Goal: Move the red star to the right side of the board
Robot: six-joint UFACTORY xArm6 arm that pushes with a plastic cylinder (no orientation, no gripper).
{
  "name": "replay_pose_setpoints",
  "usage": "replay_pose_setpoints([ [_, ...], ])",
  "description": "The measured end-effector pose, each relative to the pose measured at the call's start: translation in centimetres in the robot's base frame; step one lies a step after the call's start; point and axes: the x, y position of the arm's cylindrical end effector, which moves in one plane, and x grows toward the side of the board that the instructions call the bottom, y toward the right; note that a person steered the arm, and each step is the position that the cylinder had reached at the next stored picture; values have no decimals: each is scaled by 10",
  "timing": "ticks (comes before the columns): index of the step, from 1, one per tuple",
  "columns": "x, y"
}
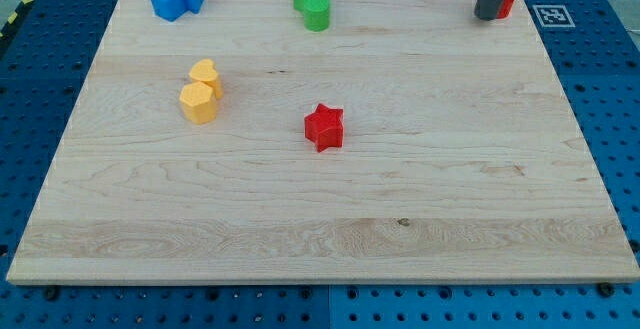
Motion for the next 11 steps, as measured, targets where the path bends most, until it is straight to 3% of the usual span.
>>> replay_pose_setpoints([
  [3, -12, 17],
  [4, 17, -7],
  [5, 85, -87],
  [7, 153, -267],
  [8, 202, -301],
  [9, 218, -265],
  [11, 193, -183],
])
